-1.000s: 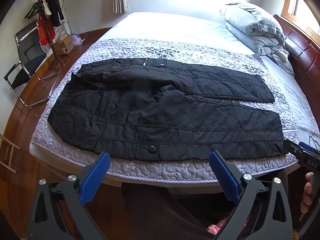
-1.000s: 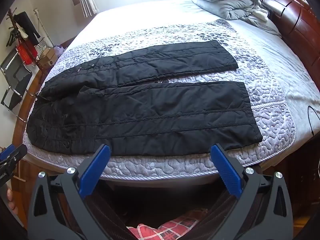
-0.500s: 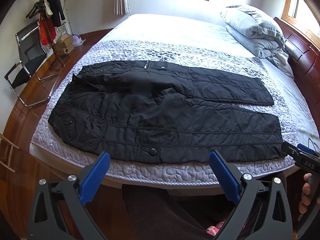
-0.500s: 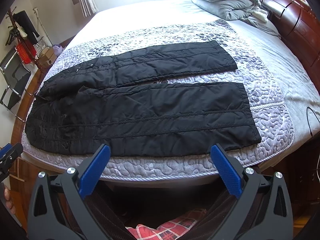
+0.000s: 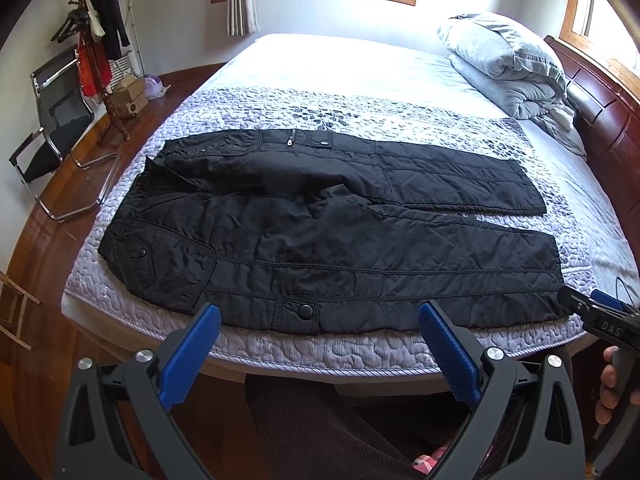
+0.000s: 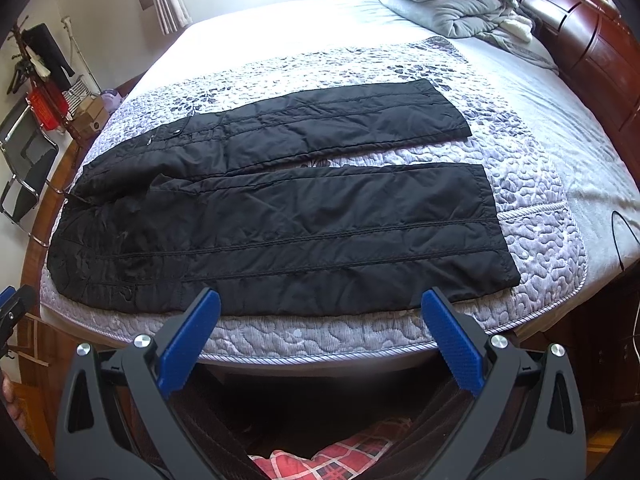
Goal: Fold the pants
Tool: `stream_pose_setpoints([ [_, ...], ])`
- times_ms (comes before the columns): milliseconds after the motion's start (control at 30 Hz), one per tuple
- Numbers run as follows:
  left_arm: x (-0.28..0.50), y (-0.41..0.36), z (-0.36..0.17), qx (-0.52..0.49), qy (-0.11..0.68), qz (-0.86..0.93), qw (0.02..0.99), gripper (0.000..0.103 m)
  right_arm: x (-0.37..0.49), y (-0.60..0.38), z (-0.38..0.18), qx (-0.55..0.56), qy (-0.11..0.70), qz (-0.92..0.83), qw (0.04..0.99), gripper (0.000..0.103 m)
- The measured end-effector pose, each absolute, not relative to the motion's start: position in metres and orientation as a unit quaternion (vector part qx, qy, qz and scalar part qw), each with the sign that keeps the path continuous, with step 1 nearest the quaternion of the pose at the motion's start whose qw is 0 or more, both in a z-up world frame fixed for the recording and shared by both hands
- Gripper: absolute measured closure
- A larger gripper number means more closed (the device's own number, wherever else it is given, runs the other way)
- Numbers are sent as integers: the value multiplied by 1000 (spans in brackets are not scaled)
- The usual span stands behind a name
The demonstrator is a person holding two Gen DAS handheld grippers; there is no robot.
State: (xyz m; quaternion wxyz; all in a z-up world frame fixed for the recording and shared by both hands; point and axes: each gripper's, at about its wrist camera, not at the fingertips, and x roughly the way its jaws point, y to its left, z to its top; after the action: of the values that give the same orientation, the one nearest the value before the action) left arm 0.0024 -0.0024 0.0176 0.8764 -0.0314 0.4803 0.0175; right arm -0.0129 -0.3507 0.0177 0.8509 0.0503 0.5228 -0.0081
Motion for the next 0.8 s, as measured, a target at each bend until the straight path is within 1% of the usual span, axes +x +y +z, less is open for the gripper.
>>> stream_pose_setpoints([
  [800, 8, -3, 15, -24, 482, 18, 876, 4, -8, -354, 14, 55, 527, -10, 848, 2],
])
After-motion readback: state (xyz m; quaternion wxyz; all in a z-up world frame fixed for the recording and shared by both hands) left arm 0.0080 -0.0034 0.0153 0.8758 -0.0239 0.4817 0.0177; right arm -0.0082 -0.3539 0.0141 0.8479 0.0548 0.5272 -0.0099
